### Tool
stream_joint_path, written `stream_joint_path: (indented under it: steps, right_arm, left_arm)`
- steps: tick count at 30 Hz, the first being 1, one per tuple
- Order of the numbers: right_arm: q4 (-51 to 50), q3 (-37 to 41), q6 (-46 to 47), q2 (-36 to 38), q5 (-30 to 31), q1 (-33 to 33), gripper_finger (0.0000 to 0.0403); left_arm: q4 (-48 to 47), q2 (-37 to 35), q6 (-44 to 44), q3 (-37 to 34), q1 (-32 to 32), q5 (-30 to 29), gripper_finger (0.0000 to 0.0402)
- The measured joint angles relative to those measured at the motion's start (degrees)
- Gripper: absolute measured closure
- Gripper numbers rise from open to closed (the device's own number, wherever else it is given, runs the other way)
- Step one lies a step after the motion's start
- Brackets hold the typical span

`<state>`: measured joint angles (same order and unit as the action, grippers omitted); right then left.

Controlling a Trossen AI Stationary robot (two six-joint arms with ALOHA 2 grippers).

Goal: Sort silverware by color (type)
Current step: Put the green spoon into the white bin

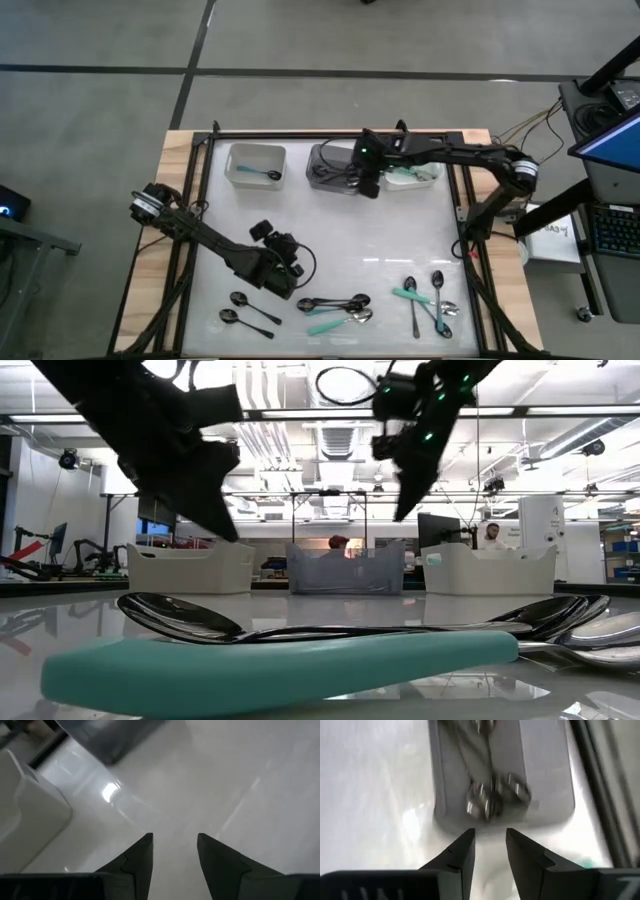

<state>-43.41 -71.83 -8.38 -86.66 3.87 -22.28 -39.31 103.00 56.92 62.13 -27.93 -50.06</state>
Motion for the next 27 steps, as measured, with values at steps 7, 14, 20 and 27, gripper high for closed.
stream_joint_path:
  steps: [7,14,20,27]
  right_arm:
    - [-15.5,2.3,10.1,8.0,-10.2,0.7,0.0305]
    - [-15.4,13.1,20.2,14.3,-11.4,7.1,0.0303]
    - [-10.1,22.7,25.8,16.1,-11.4,16.9,0.0306]
    - [-0.6,27.1,28.5,15.2,-16.9,31.1,0.0316]
  left_arm:
    - [6.0,0.0,-2.5,0.0,3.2,-6.3,0.0265]
    - [8.1,0.0,-6.8,0.0,6.3,-6.0,0.0265]
    - [8.1,0.0,-6.9,0.0,7.9,-6.0,0.0265]
    - [9.0,0.0,-6.9,0.0,8.7,-6.0,0.0265]
